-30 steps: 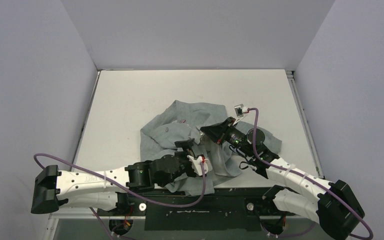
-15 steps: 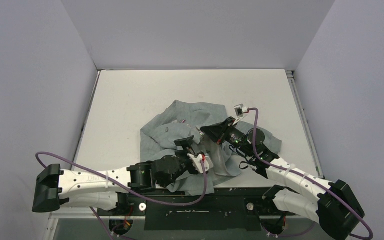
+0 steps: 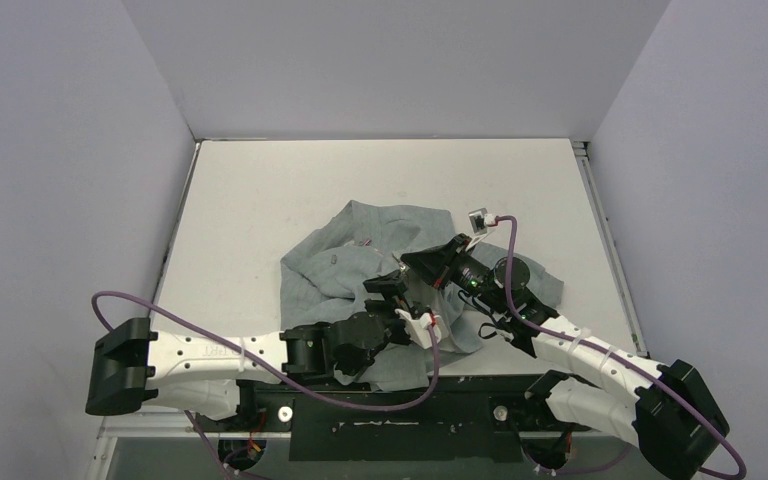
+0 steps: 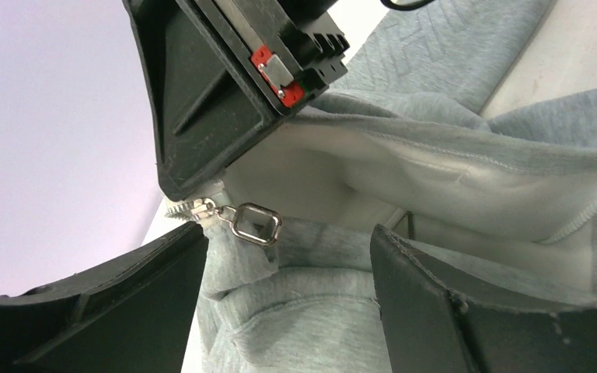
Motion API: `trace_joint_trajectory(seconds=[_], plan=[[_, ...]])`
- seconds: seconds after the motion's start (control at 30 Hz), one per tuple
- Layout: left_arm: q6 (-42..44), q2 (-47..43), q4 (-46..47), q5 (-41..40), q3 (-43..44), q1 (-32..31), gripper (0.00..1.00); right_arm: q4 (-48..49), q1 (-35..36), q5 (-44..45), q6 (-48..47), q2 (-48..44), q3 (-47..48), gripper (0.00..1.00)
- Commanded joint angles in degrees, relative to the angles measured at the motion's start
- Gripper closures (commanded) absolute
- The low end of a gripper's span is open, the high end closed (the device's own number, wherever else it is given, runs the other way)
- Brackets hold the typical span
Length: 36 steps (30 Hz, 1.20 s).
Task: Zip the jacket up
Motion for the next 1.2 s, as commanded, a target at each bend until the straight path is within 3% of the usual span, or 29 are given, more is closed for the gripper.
trace_joint_trajectory(seconds=[0.0,0.8,1.0,1.17], plan=[[4.0,1.8,4.5,-3.4,3.4,-0.3,0.28,3.0,-0.5,0.6,-0.1,-1.2,1.6,1.0],[2.0,3.9,1.0,-2.3,7.8,-0.2,0.78,3.0,-0.5,0.9,0.0,-2.4,0.5,1.0],[0.8,3.5,-1.4,-0.3,9.4,-0.2,0.97,3.1,-0.5,1.1,0.1,-2.6,0.4,1.0],[-1.6,2.6,-2.3,1.2,10.3,0.0,1.0,3.1,-0.5,1.0,0.2,-2.6,0.3,1.0]])
